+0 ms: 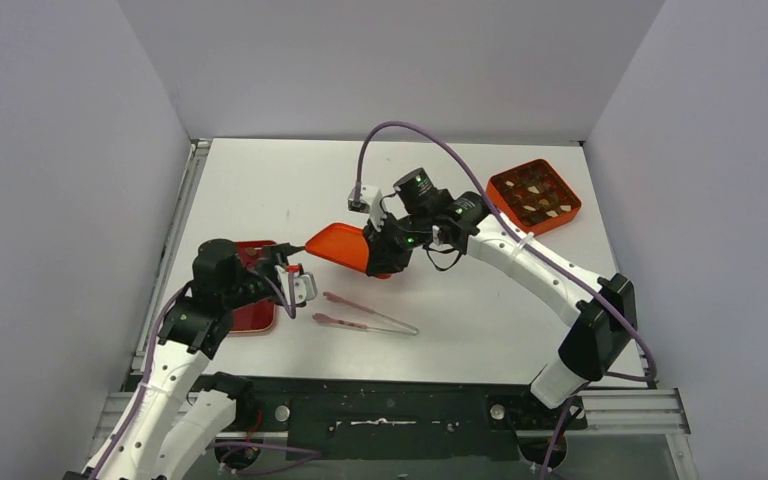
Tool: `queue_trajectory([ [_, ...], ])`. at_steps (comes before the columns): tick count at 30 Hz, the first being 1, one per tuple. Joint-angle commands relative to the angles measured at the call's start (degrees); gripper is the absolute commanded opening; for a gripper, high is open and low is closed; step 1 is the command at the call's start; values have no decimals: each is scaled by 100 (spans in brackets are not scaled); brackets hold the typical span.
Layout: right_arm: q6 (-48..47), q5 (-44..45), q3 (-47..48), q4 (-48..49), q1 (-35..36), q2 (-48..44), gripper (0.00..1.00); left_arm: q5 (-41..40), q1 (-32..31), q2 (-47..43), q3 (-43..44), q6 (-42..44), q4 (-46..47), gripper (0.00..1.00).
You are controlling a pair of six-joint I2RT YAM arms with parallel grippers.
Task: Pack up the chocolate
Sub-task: Pick up the box lid from the center of the board, then close the box lid on the packing box.
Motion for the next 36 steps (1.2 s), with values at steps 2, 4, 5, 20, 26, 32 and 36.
queue_trajectory([
  [2, -34, -398, 435, -75, 233, -134, 0, 160, -92, 259, 402, 762, 373, 60],
  [4, -84, -368, 517, -86, 350, -130, 0, 137, -125, 389, 466, 910, 275, 59],
  [5, -87, -363, 562, -92, 374, -129, 0, 122, -142, 440, 482, 973, 235, 58],
  [20, 200, -113, 596, 181, 413, -576, 6, -324, -317, 497, 482, 787, 345, 10],
  [26, 2079, 1666, 261, 1161, 83, -1041, 33, -644, -368, 200, 376, -630, 839, 0],
  [32, 3044, 3473, -338, 1711, -293, -1707, 63, -1272, -366, -153, -51, -2223, 1482, 0],
  [36, 3251, 4867, -735, 1825, -486, -1970, 72, -1601, -366, -373, -11, -3215, 1378, 0],
])
